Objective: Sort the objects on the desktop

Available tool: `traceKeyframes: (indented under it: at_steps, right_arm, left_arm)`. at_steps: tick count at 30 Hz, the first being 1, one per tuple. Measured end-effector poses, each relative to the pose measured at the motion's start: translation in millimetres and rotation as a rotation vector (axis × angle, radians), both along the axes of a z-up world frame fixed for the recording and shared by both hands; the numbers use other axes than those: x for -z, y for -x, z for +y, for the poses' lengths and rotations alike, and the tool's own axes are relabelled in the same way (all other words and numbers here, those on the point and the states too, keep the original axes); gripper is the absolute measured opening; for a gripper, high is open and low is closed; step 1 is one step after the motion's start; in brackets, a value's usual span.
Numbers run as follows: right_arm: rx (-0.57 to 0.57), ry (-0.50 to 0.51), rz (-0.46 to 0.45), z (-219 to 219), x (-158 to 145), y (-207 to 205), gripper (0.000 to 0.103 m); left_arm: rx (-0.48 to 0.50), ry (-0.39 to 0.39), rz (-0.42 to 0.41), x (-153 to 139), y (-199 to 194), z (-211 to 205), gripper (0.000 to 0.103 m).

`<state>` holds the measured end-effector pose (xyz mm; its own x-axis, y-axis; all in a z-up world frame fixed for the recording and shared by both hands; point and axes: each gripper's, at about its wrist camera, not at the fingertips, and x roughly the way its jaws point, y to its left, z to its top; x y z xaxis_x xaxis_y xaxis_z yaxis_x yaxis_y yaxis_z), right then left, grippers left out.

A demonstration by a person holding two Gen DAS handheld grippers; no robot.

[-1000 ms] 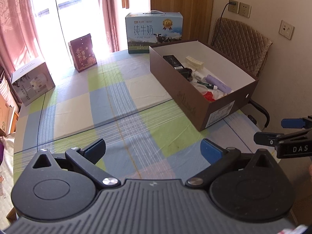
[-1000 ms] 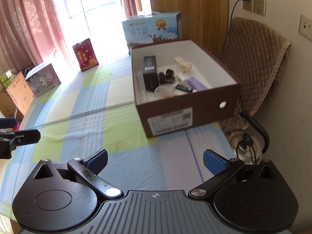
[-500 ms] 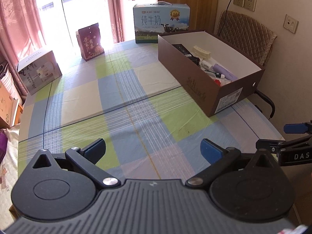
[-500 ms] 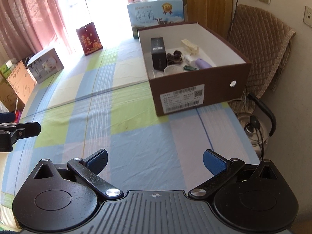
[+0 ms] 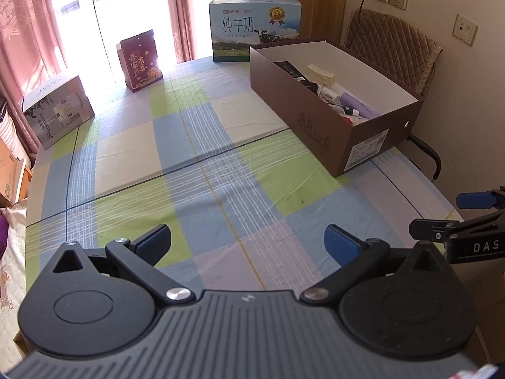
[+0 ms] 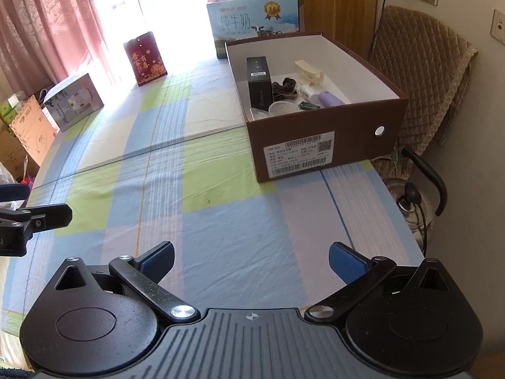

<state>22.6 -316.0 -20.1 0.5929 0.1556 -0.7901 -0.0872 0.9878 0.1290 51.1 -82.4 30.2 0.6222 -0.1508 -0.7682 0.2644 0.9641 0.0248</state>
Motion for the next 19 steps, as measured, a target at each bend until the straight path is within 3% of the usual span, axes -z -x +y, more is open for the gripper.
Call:
traceKeyframes:
  at_steps: [19]
  right_arm:
    - [-0.019,-0.013,0.007,1.9,3.4,-4.3,0.101]
  left_arm:
    - [0.009,-0.001,0.001,3.1,-1.6,-3.4,0.102]
